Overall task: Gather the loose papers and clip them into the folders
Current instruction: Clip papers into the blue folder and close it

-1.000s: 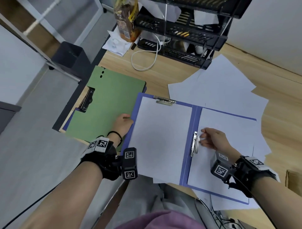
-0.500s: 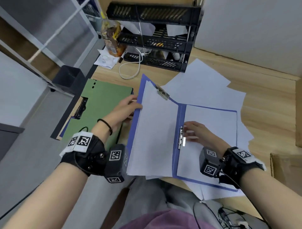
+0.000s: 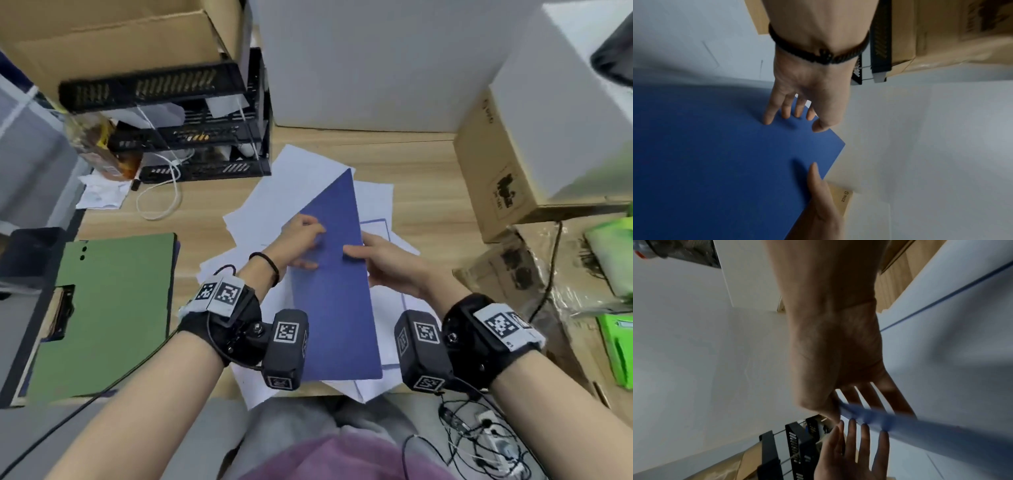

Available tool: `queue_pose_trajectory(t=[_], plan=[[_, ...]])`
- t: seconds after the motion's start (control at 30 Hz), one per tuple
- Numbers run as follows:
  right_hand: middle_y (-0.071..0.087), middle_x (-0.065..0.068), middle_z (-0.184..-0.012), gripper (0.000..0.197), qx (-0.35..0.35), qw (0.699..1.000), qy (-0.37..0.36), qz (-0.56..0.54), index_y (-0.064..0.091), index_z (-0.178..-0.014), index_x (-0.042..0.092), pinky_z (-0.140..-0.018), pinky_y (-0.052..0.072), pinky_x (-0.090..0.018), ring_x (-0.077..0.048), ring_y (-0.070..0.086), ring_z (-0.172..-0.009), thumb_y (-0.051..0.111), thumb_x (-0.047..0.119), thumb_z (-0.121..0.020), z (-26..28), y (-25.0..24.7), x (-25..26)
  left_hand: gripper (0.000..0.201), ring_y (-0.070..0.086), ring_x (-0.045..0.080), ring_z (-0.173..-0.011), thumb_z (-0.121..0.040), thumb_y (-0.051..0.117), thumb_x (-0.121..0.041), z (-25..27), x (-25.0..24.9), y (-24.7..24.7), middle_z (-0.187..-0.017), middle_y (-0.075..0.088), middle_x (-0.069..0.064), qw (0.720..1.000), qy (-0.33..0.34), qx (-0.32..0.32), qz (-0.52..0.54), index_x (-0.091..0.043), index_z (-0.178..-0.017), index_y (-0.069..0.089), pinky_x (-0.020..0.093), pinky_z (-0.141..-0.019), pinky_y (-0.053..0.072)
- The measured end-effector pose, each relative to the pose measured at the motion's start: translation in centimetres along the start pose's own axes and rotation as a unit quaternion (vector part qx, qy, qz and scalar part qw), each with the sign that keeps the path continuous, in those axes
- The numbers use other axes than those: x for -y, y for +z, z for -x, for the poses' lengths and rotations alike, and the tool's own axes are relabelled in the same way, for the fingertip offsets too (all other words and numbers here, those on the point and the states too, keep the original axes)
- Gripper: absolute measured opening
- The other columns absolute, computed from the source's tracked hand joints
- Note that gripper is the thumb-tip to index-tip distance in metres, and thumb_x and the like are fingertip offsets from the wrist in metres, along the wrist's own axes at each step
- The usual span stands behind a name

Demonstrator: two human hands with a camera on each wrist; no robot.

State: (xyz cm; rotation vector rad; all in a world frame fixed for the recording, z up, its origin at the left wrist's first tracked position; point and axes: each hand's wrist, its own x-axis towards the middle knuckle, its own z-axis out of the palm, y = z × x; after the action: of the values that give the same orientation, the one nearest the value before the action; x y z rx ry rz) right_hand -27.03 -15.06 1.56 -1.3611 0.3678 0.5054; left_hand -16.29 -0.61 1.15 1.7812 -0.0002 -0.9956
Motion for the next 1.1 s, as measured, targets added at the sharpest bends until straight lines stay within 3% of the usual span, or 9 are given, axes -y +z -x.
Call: queue_pose_trajectory(t=[0.1,0.23,0.37,0.5,0.63,0.73,0.8,0.97,1.1], plan=[[0.069,-0.005,-0.119,0.035,-0.123,0.992,0.008,0.018,0.058,-0.116,0.032,-0.085,0.051,-0.038,-0.019,0.065,-0.095,0.042,0.009,-0.096,0.7,-1.1,-1.7,0.029,0.053,0.013,-0.105,-0.094,0.049,-0.022,-1.4,1.6,2.0,-0.118,0.051,-0.003,1.0,-0.006,0.018,-0.02,-0.022,-0.123,0.05,0.038,-0.088,0.055],[0.07,-0.004,-0.109,0.035,-0.242,0.968,0.054,-0.035,0.054,-0.124,0.016,-0.065,0.053,-0.024,-0.014,0.067,-0.081,0.041,0.004,-0.094,1.2,-2.7,-4.6,0.03,0.052,0.013,-0.104,-0.096,0.046,-0.02,-2.5,3.7,2.8,-0.112,0.052,-0.005,0.999,-0.016,0.027,-0.043,-0.022,-0.125,0.051,0.033,-0.098,0.047],[0.062,-0.001,-0.103,0.042,-0.299,0.944,0.136,-0.026,0.046,-0.134,0.012,-0.066,0.043,-0.023,-0.013,0.06,-0.087,0.049,0.011,-0.093,1.6,-4.5,-8.0,0.013,0.042,0.023,-0.084,-0.095,0.044,-0.01,-3.1,6.1,1.1,-0.088,0.047,0.003,0.997,-0.05,-0.029,-0.058,-0.019,-0.096,0.054,0.031,-0.074,0.042],[0.052,-0.003,-0.122,0.049,-0.301,0.933,0.193,-0.02,0.038,-0.144,0.01,-0.083,0.038,-0.03,-0.02,0.049,-0.112,0.048,0.014,-0.096,2.0,-4.9,-10.6,0.027,0.029,0.018,-0.069,-0.09,0.042,-0.004,-3.2,9.6,-1.6,-0.075,0.033,0.006,0.989,-0.093,-0.092,-0.072,-0.021,-0.071,0.036,0.028,-0.059,0.024],[0.055,0.001,-0.09,0.038,-0.299,0.933,0.196,-0.026,0.044,-0.134,-0.003,-0.09,0.041,-0.036,-0.026,0.057,-0.108,0.044,0.007,-0.097,2.1,-4.0,-11.0,0.028,0.026,0.017,-0.065,-0.089,0.044,-0.005,-2.7,11.8,-2.4,-0.073,0.028,0.004,0.985,-0.137,-0.072,-0.075,-0.02,-0.068,0.033,0.027,-0.058,0.024],[0.055,0.004,-0.081,0.026,-0.304,0.934,0.188,-0.028,0.056,-0.119,0.004,-0.077,0.037,-0.03,-0.014,0.051,-0.082,0.045,0.007,-0.097,1.8,-3.9,-11.2,0.013,0.04,0.018,-0.078,-0.082,0.057,-0.021,-3.0,12.8,-2.2,-0.079,0.043,0.002,0.983,-0.147,-0.082,-0.075,-0.019,-0.074,0.047,0.027,-0.067,0.035],[0.059,0.001,-0.084,0.016,-0.305,0.933,0.191,-0.032,0.057,-0.092,0.017,-0.067,0.036,-0.027,-0.012,0.051,-0.075,0.046,0.007,-0.096,1.5,-3.9,-11.5,0.032,0.046,0.018,-0.094,-0.068,0.063,-0.039,-3.3,13.5,-2.3,-0.094,0.051,0.0,0.981,-0.138,-0.091,-0.104,-0.018,-0.091,0.056,0.031,-0.087,0.042],[0.062,-0.002,-0.082,0.018,-0.307,0.932,0.192,-0.031,0.056,-0.081,0.018,-0.058,0.04,-0.023,-0.012,0.056,-0.067,0.049,0.008,-0.094,1.2,-3.5,-11.9,0.02,0.047,0.02,-0.061,-0.076,0.072,-0.016,-3.1,12.7,-1.9,-0.06,0.051,0.002,0.986,-0.146,-0.084,-0.002,-0.014,-0.068,0.054,0.026,-0.061,0.037],[0.06,-0.001,-0.081,0.014,-0.295,0.933,0.201,-0.046,0.053,-0.083,0.017,-0.061,0.043,-0.025,-0.012,0.055,-0.07,0.05,0.011,-0.095,1.0,-2.4,-12.1,0.062,0.059,0.028,-0.086,-0.057,0.077,-0.027,-3.4,13.5,-2.1,-0.097,0.061,0.012,0.986,-0.142,-0.085,0.01,-0.008,-0.109,0.05,0.034,-0.073,0.048]])
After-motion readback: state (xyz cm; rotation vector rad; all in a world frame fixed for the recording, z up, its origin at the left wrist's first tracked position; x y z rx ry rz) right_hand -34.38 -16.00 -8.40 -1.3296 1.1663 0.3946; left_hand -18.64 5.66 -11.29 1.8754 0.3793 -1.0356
